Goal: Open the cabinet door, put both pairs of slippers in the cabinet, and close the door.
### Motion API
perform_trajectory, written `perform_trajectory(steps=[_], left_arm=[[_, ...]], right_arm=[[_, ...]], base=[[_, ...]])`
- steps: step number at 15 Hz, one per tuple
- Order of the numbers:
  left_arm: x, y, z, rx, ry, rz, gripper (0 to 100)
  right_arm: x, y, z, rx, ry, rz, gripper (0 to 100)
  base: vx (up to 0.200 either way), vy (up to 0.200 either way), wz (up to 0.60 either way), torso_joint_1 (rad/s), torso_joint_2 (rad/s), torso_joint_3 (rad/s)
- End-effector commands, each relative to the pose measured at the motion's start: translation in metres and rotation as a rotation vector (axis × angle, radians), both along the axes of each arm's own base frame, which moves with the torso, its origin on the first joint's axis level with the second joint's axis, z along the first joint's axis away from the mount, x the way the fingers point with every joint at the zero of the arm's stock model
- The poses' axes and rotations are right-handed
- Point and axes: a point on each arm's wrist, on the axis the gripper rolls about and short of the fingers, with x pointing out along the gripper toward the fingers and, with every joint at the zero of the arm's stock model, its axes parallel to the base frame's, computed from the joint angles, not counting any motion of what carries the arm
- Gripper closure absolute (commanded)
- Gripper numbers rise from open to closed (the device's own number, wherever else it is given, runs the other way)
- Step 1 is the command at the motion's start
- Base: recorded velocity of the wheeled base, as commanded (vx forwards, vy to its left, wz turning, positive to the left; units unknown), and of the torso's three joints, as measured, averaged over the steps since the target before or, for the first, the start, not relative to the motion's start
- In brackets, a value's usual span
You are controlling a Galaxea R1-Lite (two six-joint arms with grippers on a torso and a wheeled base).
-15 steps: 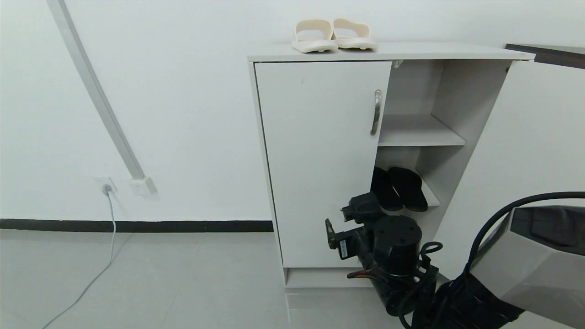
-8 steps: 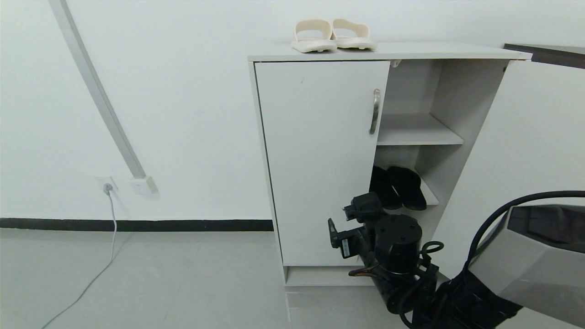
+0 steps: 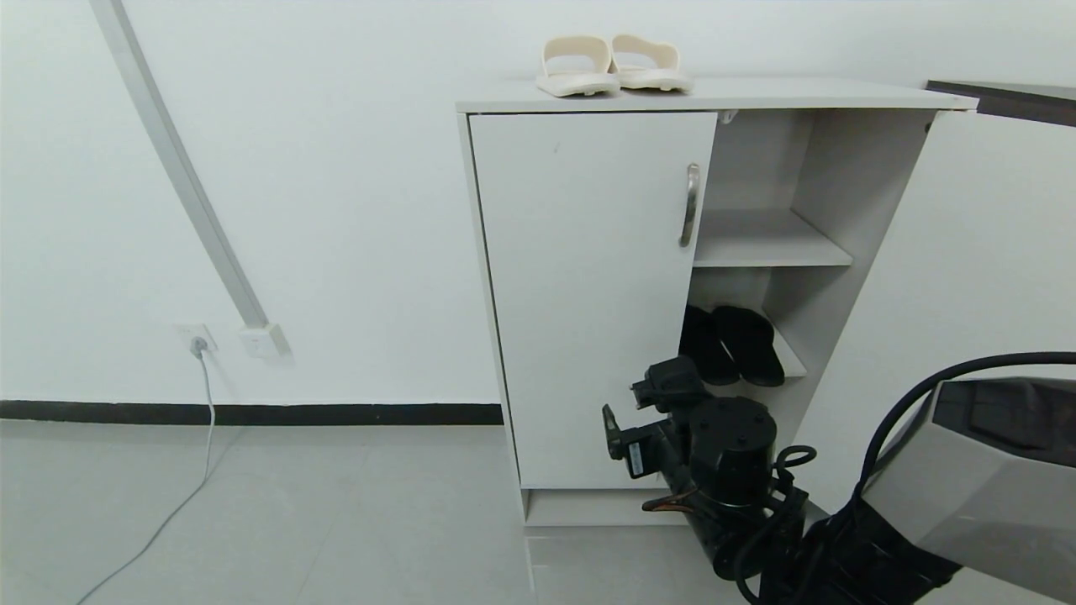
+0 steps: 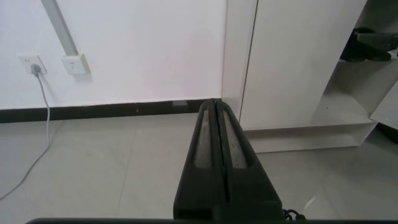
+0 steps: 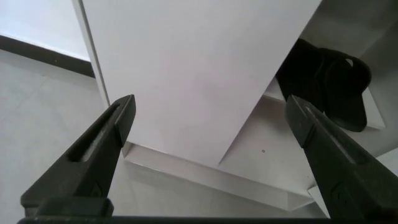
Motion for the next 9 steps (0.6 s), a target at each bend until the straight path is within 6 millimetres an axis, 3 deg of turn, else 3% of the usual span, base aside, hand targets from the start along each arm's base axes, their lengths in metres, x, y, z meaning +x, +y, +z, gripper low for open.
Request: perform_trajectory(steps=[1, 3, 6, 9], left_arm=[[0.0001, 0.0000, 0.0000, 0.000, 0.001, 0.000, 100], [0.0001, 0.0000, 0.0000, 0.000, 0.001, 0.000, 100], [0.0001, 0.0000, 0.0000, 0.000, 0.001, 0.000, 100], [0.0001, 0.0000, 0.0000, 0.000, 0.001, 0.002, 100]], right_arm=[[-0.0002, 0.0000, -0.0008, -0.002, 0.002, 0.001, 0], [-0.0007, -0.0005, -0.0018, -0.005, 0.005, 0.003, 0], [-0.0009, -0.0007, -0.0021, -0.006, 0.006, 0.003, 0], [-0.0009, -0.0007, -0.0021, -0.006, 0.006, 0.003, 0]], base=[[0.000, 0.000, 0.00, 0.000, 0.00, 0.000], [0.000, 0.000, 0.00, 0.001, -0.09, -0.099], [0.000, 0.000, 0.00, 0.017, -0.20, -0.330], [0.000, 0.000, 0.00, 0.048, -0.54, -0.360]])
